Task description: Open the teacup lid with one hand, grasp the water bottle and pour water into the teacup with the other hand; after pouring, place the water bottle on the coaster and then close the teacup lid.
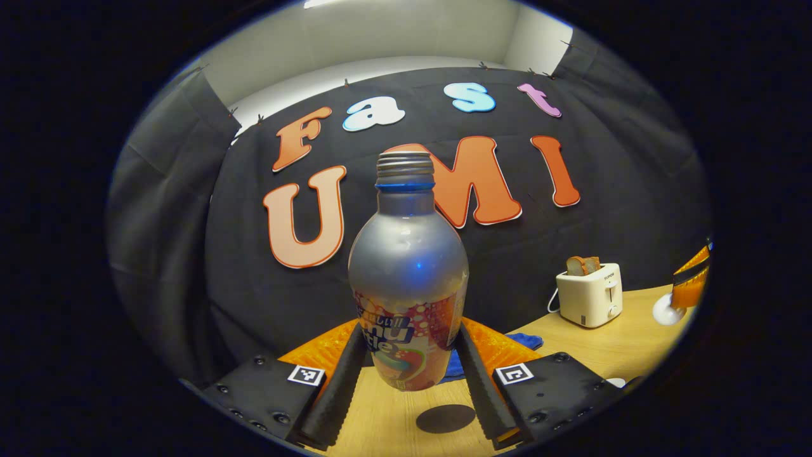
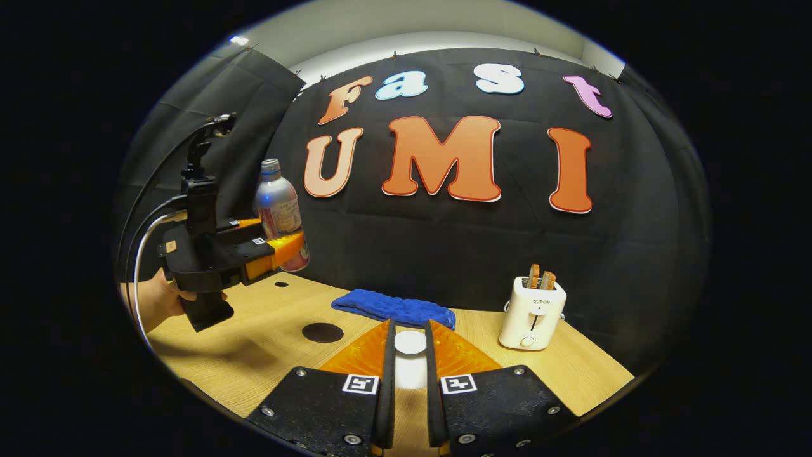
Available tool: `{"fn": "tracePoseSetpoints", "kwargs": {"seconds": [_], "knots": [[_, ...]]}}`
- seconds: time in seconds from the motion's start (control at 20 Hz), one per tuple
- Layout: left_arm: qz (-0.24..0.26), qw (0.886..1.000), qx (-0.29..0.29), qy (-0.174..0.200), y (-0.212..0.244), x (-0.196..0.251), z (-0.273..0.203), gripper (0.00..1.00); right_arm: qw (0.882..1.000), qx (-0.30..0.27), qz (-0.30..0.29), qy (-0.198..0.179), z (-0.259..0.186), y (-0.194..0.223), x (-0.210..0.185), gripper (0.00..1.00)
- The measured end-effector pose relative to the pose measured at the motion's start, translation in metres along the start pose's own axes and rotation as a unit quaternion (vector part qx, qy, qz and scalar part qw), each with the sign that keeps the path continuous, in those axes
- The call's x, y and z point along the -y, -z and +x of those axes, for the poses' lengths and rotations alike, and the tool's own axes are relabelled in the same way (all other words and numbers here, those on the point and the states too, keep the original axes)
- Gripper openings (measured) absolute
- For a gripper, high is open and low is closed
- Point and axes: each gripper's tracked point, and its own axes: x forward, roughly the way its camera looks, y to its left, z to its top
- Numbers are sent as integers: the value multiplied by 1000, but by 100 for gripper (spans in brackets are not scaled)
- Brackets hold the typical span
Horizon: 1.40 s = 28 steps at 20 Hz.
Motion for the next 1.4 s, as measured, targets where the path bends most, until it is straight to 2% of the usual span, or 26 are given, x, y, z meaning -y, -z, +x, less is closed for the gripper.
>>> {"fn": "tracePoseSetpoints", "kwargs": {"seconds": [0.1,0.15,0.2,0.25,0.3,0.35,0.4,0.5,0.55,0.7,0.8,0.85,1.0,1.1,1.15,1.2,1.25,1.4], "knots": [[-23,1000,-14,-1,12,0,9,83,1000,-2,5,-3,1,5,-3,21],[-36,999,-21,-1,17,0,17,87,1000,-4,6,-4,2,8,-3,21],[-54,998,-32,4,24,2,23,83,1000,-7,7,-4,3,11,-3,21],[-78,996,-48,17,33,9,28,87,1000,-12,8,-4,4,15,-4,21],[-92,994,-62,20,42,11,30,83,1000,-16,9,-3,5,17,-4,21],[-94,993,-74,17,51,8,29,79,1000,-20,9,-3,6,20,-5,22],[-96,992,-80,15,57,7,31,83,1000,-25,9,0,7,23,-3,22],[-100,990,-96,18,73,9,32,79,1000,-29,10,0,9,28,-4,21],[-99,989,-106,20,80,10,34,83,999,-31,12,-2,13,29,-5,21],[-96,986,-133,23,101,10,36,83,999,-37,15,-4,22,34,-8,21],[-96,984,-145,29,112,13,38,79,999,-44,14,-2,25,39,-10,22],[-96,983,-150,33,115,14,39,83,999,-46,15,-1,26,40,-11,21],[-111,979,-162,47,123,18,40,82,999,-52,14,-1,30,44,-13,21],[-127,974,-181,49,141,20,44,78,998,-59,11,1,32,48,-14,21],[-132,971,-191,49,150,20,49,87,998,-61,10,2,32,51,-14,21],[-133,970,-199,51,154,20,51,79,998,-64,10,0,33,53,-15,21],[-132,968,-206,52,159,21,51,83,998,-67,9,-1,35,56,-16,21],[-128,965,-221,59,169,24,49,83,997,-73,10,-4,38,59,-19,22]]}}
